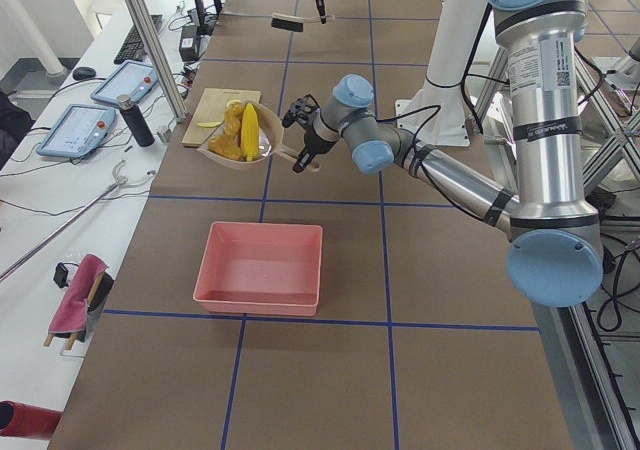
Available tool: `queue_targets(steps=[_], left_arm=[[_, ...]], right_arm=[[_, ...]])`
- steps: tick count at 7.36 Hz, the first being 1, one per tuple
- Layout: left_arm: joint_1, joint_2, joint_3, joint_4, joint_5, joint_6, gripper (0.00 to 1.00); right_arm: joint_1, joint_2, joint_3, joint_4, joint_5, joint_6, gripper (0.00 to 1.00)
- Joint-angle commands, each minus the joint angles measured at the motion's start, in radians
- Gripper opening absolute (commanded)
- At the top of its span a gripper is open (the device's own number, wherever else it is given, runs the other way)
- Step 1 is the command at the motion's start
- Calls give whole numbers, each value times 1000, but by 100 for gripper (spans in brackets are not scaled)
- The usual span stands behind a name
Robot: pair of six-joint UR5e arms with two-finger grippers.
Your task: Sweep and dump trash into bin
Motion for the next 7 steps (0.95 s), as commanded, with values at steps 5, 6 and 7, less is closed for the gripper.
queue_targets(steps=[5, 6, 7], left_arm=[[-192, 292, -18, -61, -215, -24, 0], [-215, 331, -26, -60, -248, -24, 0], [-235, 365, -29, -50, -285, -26, 0]], right_arm=[[-39, 151, -8, -375, -88, -65, 0], [-38, 142, -28, -369, -77, -60, 0], [-38, 139, -49, -361, -74, -60, 0]])
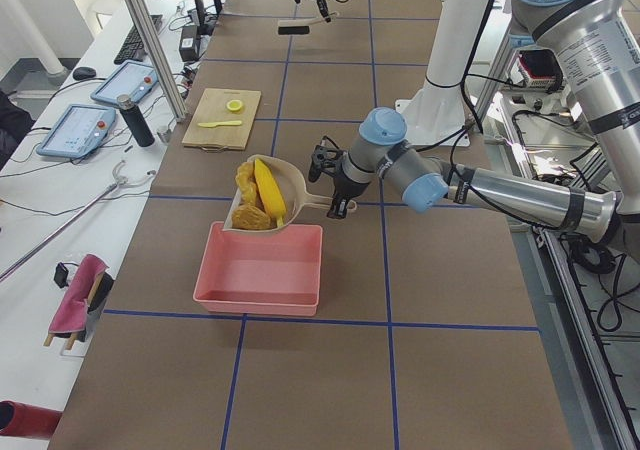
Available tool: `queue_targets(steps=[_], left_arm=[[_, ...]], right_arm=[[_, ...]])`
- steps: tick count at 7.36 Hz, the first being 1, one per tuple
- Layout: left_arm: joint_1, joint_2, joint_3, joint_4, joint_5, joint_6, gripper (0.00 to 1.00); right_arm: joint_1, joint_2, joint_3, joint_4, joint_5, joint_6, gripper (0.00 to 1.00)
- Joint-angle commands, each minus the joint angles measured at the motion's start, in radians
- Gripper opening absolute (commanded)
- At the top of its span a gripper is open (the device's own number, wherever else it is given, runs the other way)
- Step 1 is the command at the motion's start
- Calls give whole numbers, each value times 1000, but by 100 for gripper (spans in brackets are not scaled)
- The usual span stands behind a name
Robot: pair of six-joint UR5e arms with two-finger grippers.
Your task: Sweep and dump trash into bin
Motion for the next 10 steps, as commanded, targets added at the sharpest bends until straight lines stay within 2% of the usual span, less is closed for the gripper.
queue_targets(steps=[1, 2, 5, 6, 8, 10], left_arm=[[-31, 75, -16, 34, -62, 0, 0], [-31, 78, -28, 114, -98, 1, 0], [-23, 83, -52, 230, -140, 18, 0], [-14, 82, -54, 267, -214, 20, 0], [23, 82, -74, 331, -261, 21, 0], [43, 92, -76, 353, -267, 40, 0]], right_arm=[[1, -4, -38, 3, 27, 3, 0], [1, -6, -42, 3, 43, 4, 0], [-13, -13, -43, 4, 45, 12, 0], [-19, -13, -55, 20, 62, 30, 0], [-63, -73, -66, 171, 71, 125, 0], [-84, -82, -66, 210, 70, 168, 0]])
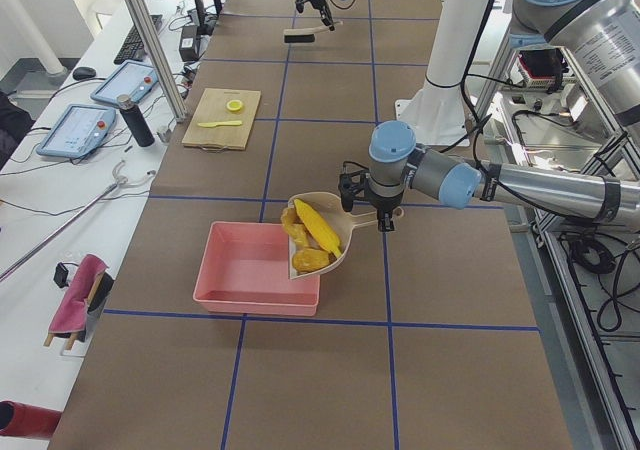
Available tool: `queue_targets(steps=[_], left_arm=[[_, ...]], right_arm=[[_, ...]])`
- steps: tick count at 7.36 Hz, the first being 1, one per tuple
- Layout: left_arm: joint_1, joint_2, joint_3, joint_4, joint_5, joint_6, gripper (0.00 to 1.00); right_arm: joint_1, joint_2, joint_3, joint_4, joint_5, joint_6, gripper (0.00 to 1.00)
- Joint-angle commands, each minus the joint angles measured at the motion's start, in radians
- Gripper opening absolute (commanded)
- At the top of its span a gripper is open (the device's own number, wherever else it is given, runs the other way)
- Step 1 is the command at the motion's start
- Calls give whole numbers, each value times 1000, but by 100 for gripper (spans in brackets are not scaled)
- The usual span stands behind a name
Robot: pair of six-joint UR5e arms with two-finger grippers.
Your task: Sweep and dump trash into bin
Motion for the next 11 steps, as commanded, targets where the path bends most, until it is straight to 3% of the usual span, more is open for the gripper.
queue_targets(steps=[1, 3, 8, 10, 11], left_arm=[[13, 11, 4, 52, -22, 55, 0], [10, 10, 10, 147, -53, 164, 0], [-8, 1, 14, 171, 30, 165, 0], [-28, -33, 8, 201, 67, 165, 0], [-62, -85, 1, 286, 68, 167, 0]], right_arm=[[-18, -7, 1, 28, 2, 41, 0], [-23, -7, -1, 28, 2, 44, 0], [-29, -5, -4, 28, 2, 50, 0], [-29, -5, -4, 28, 2, 50, 4], [-29, -5, -4, 28, 2, 50, 11]])
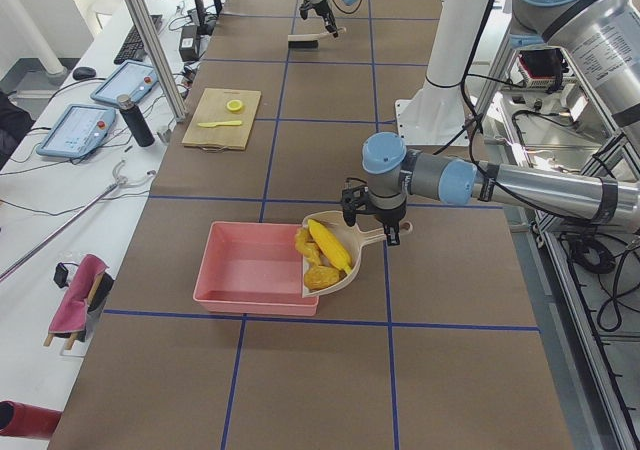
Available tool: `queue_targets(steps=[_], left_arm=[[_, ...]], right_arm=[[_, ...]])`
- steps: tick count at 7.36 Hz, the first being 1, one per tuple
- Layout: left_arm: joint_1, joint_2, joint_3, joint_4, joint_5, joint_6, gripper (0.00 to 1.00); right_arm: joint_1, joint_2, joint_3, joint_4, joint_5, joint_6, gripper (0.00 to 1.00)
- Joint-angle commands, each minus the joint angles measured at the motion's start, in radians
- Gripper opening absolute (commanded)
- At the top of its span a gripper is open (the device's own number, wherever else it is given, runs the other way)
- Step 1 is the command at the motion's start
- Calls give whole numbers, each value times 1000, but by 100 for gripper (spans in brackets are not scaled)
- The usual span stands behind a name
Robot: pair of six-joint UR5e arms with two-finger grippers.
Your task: Sweep and dump trash into bin
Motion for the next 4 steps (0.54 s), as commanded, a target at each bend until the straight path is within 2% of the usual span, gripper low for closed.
queue_targets(steps=[1, 2, 4], left_arm=[[-55, -89, -8, 141, 8, 65, 0], [-83, -135, -8, 218, 7, 112, 0], [-118, -187, -8, 274, 7, 114, 0]], right_arm=[[0, 0, 0, 0, 0, -2, 14], [1, 2, 0, 0, 0, -2, 19], [1, 2, 0, 0, 2, -3, 26]])
